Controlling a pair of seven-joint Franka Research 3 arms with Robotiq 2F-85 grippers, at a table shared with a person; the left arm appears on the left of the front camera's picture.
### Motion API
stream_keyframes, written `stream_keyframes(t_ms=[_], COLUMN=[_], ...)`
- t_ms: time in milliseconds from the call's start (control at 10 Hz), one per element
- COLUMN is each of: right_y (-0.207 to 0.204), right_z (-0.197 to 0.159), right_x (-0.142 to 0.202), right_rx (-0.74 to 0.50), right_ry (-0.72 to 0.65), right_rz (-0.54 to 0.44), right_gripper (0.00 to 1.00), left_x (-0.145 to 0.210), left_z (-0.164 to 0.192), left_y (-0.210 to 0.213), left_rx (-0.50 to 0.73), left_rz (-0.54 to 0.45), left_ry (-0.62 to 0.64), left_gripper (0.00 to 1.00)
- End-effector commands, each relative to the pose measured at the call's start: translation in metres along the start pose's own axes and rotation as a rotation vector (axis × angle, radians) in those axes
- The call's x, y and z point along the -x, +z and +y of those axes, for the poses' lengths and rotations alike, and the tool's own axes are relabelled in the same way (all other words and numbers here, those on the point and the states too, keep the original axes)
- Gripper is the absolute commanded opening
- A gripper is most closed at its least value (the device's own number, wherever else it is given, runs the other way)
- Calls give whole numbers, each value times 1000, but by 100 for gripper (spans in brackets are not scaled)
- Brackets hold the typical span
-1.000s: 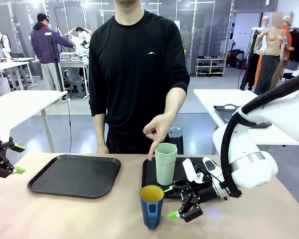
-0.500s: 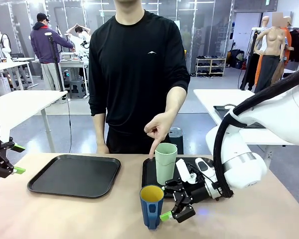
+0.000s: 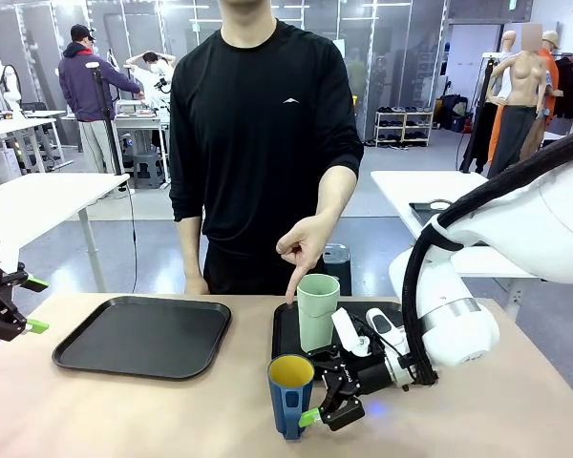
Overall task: Sort and store the cups by type.
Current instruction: Pick up the Handle plastic cup and place it into the empty Flat Tray.
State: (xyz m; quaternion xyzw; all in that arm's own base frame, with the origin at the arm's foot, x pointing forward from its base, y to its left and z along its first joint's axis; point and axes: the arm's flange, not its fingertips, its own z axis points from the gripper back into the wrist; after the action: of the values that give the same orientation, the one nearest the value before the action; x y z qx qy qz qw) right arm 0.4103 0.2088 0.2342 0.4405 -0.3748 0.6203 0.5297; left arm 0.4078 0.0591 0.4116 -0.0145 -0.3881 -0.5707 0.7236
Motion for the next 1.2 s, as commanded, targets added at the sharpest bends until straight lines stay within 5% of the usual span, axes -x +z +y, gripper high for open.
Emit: stream_keyframes(t_ms=[0,1100], right_y=[-9,-26], right_z=[-5,-4], right_x=[6,13], right_rx=[8,3], right_ry=[32,40], right_rz=[-46,-60], right_gripper=[100,100], left_x=[2,2], left_z=[-3,-3], left_y=[-2,-2], left_rx=[-18,-18], left_rz=[6,6], left_ry=[-20,-20], left_gripper=[100,100])
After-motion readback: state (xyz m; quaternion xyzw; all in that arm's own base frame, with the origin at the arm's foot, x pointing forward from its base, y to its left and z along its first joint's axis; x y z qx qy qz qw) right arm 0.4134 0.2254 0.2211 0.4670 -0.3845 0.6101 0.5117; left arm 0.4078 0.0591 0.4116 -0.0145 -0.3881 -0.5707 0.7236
